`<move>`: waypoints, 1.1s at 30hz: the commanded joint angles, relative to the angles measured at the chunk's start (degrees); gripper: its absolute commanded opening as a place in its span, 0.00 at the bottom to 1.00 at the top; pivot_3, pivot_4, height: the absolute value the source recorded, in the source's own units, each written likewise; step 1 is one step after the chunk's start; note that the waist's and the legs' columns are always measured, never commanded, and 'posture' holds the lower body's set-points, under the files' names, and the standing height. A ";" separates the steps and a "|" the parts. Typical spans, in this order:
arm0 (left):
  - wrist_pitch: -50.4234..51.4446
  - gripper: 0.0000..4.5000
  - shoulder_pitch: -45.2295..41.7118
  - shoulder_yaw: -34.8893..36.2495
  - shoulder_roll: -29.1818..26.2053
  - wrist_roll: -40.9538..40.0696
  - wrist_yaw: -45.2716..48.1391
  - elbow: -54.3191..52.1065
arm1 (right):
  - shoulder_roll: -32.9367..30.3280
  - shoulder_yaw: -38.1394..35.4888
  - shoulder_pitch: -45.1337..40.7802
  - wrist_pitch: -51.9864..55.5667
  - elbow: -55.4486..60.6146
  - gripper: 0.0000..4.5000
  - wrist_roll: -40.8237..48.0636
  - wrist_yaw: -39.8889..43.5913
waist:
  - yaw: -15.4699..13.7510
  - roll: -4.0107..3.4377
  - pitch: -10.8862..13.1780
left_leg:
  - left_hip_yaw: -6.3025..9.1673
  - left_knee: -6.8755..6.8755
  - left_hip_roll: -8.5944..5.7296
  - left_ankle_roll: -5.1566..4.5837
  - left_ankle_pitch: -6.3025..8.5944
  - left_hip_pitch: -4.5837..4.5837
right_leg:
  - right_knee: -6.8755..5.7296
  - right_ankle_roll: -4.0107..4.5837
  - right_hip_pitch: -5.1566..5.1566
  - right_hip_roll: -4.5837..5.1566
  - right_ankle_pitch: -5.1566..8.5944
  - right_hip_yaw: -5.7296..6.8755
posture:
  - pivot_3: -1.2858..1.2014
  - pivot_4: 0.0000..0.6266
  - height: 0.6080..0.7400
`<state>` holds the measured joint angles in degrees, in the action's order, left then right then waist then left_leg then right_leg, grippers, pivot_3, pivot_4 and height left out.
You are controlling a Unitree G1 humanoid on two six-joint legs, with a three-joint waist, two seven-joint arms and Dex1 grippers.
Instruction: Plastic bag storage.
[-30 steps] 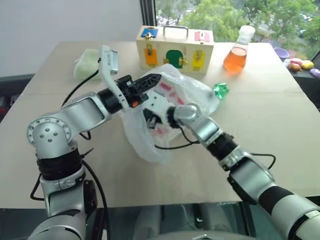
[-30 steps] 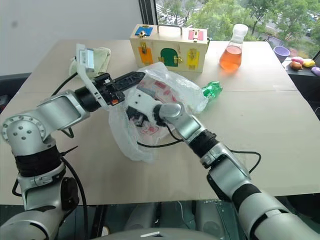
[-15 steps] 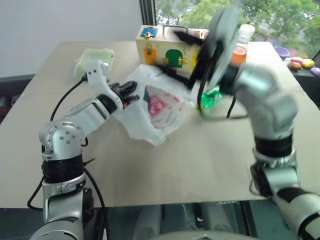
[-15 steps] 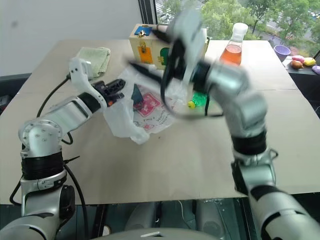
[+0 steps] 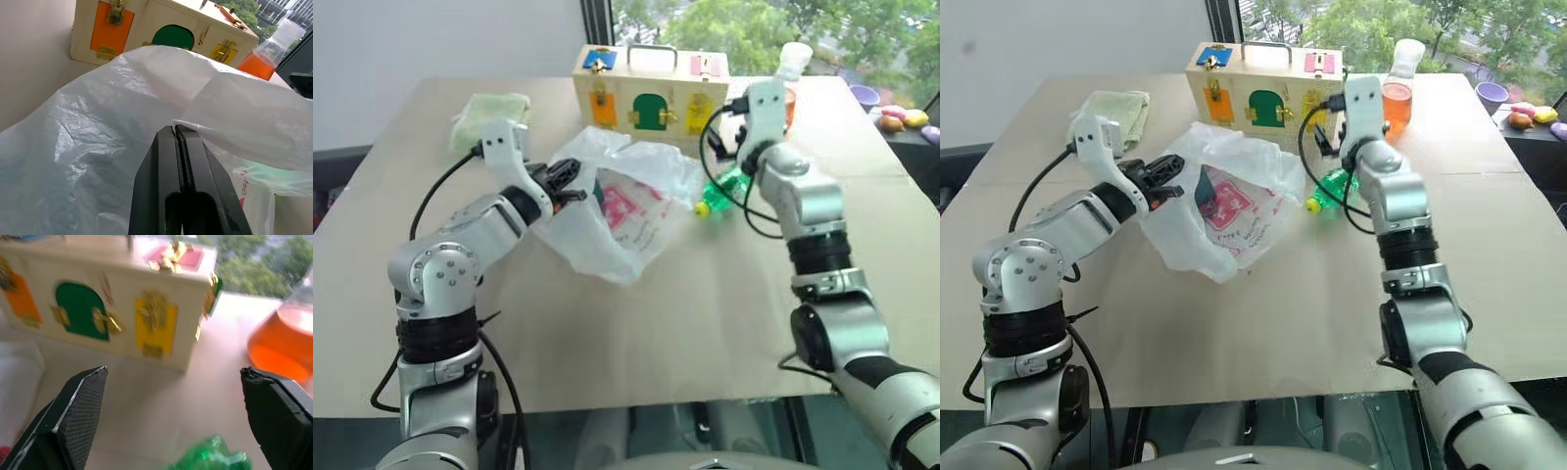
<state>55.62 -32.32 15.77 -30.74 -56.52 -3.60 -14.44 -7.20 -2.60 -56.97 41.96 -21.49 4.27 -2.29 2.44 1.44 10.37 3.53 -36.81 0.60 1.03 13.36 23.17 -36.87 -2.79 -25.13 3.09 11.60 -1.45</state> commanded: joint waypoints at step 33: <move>3.30 0.00 -3.94 5.94 4.05 -1.62 -3.43 -3.68 | -0.54 -10.12 3.62 17.98 8.14 0.70 8.38 -7.47 | -2.01 0.05 -0.11 | 0.38 -0.19 -0.08 -0.05 0.02 -0.23 | 0.11 -0.03 0.62 0.03 -0.01 0.38 | 0.52 0.24 1.00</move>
<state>59.02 -34.42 20.50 -26.66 -56.88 -6.63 -16.44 -4.66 -13.09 -55.68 56.13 -23.19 10.85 -13.89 0.43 1.50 10.26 3.98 -37.04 0.49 0.98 13.38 22.98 -36.76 -2.82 -24.51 3.12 11.60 -1.05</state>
